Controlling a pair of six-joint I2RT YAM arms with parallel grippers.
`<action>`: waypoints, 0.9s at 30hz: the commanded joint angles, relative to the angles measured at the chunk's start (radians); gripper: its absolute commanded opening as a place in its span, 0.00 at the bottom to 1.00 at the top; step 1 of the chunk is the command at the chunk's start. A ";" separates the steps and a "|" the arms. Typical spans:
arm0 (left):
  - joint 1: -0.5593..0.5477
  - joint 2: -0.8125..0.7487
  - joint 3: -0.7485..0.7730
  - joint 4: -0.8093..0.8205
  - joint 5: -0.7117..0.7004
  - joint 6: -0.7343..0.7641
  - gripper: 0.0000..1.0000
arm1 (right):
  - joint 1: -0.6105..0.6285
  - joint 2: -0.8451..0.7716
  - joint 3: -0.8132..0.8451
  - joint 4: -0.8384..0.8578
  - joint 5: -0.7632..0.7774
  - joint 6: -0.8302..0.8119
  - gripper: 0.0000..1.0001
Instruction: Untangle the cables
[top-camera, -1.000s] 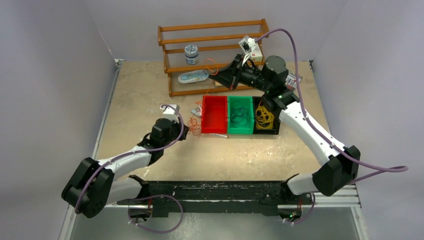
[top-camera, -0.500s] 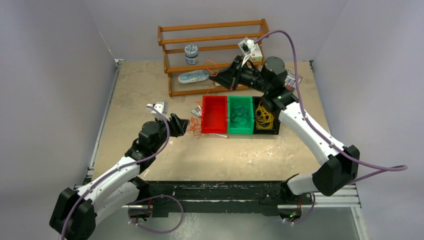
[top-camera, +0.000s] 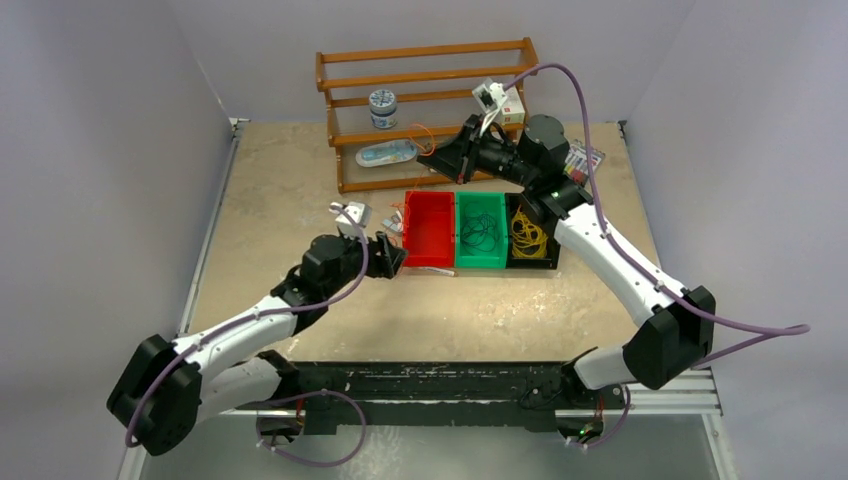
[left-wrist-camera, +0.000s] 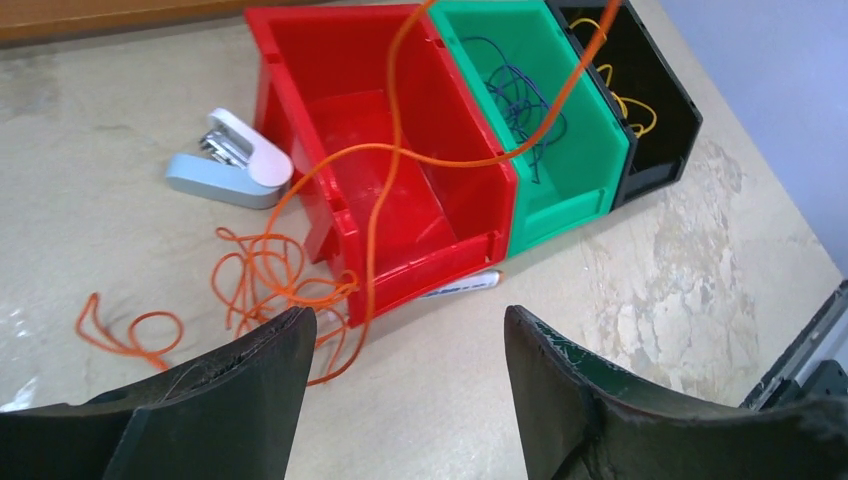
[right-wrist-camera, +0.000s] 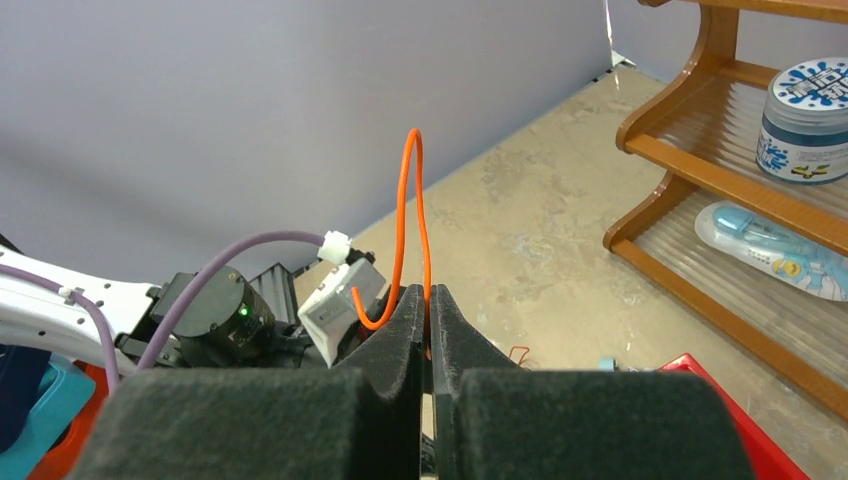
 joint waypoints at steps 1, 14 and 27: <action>-0.037 0.069 0.079 0.082 -0.036 0.065 0.69 | -0.003 -0.010 0.000 0.040 -0.022 -0.002 0.00; -0.039 0.228 0.067 0.030 -0.342 0.018 0.32 | -0.003 -0.033 -0.005 0.059 -0.024 0.011 0.00; -0.023 0.193 0.015 -0.131 -0.598 -0.166 0.00 | -0.003 -0.184 -0.018 -0.044 0.346 -0.155 0.00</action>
